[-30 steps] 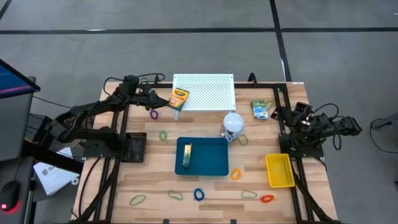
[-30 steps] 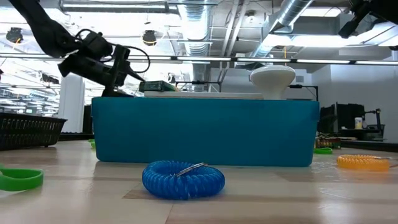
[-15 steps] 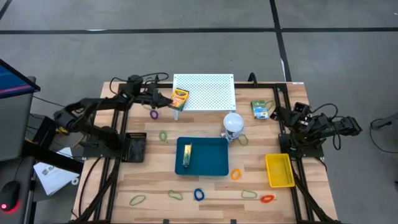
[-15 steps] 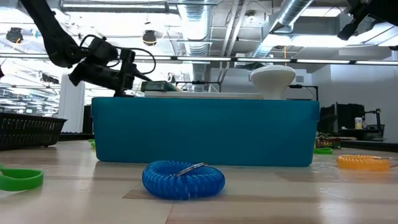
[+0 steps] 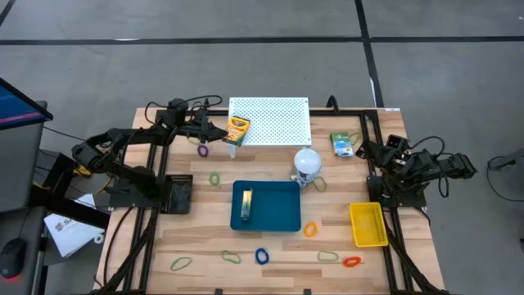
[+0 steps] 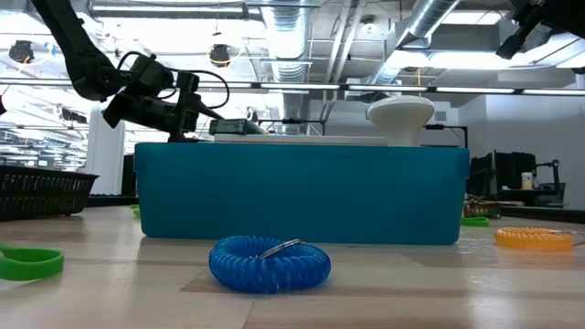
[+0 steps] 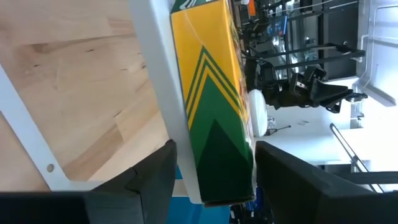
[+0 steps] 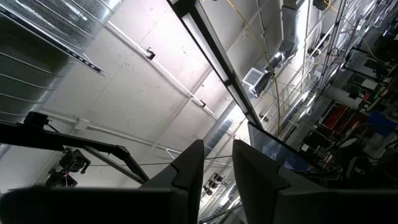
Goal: Pick & Place Office Desk Supplies
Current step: Put the left crayon box into the blue bin
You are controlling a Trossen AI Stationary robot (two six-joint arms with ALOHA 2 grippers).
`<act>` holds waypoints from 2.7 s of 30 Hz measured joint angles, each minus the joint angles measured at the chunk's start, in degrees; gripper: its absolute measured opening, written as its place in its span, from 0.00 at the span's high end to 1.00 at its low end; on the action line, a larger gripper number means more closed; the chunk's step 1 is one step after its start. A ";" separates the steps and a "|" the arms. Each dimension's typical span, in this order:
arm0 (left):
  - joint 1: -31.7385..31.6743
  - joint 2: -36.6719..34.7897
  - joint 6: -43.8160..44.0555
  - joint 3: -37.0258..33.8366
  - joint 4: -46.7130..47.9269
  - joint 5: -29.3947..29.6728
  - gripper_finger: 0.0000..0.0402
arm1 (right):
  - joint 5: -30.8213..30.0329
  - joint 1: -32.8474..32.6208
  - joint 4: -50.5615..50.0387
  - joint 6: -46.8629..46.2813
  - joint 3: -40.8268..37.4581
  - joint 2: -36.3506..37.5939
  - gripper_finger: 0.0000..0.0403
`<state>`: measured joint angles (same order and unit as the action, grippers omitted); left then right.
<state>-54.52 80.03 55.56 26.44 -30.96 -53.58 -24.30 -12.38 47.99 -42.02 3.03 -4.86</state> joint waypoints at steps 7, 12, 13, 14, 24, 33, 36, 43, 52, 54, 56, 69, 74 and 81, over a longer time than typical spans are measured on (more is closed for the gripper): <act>0.00 -0.04 0.26 0.02 -0.07 -1.94 0.48 | 0.00 0.00 -0.30 0.00 0.00 0.00 0.79; 0.00 -0.04 0.41 0.02 -0.07 -3.69 0.48 | 0.00 0.00 -0.55 -0.03 0.00 0.00 0.79; 0.00 -0.04 0.50 0.02 -0.04 -3.88 0.48 | 0.00 0.00 -0.66 -0.04 0.00 0.00 0.79; 0.00 -0.04 0.65 0.02 -0.04 -3.89 0.48 | 0.00 -0.01 -0.73 -0.04 0.00 0.00 0.79; 0.00 -0.04 0.88 0.02 0.11 -4.08 0.59 | 0.00 0.00 -0.85 -0.59 0.00 0.00 0.79; -1.70 -0.04 0.86 0.02 0.11 -7.71 0.64 | 0.00 0.00 -1.36 -0.55 -0.01 0.00 0.79; -1.42 -0.04 0.85 0.02 0.18 -7.71 0.65 | 0.00 0.00 -1.73 -0.52 -0.02 -0.02 0.79; -1.40 -0.04 0.43 0.02 2.04 -8.51 0.70 | 0.00 -0.02 -2.15 -0.61 -0.02 -0.02 0.79; -1.27 -0.04 -0.39 0.02 3.52 -8.55 0.62 | 0.02 -0.02 -2.59 -0.63 -0.02 -0.02 0.79; -1.27 -0.04 -0.47 0.02 3.48 -8.45 0.59 | 0.00 -0.02 -2.62 -0.61 -0.02 -0.02 0.79; -1.27 -0.04 -0.47 0.02 3.48 -8.13 0.56 | 0.01 -0.02 -2.80 -0.61 -0.02 0.00 0.79; 0.08 -0.07 1.69 0.02 0.31 -5.93 0.53 | 0.00 -0.02 -4.44 -1.07 -0.02 -0.02 0.79; 1.23 -0.07 1.71 0.02 0.26 -5.07 0.53 | 0.00 -0.01 -4.46 -1.07 -0.02 -0.02 0.79; 1.22 -0.07 1.93 0.02 0.65 -4.65 0.58 | 0.00 -0.01 -4.87 -1.07 -0.02 -0.02 0.79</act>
<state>-53.30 79.96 57.49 26.46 -30.31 -58.23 -24.29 -12.39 43.12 -43.09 3.01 -4.89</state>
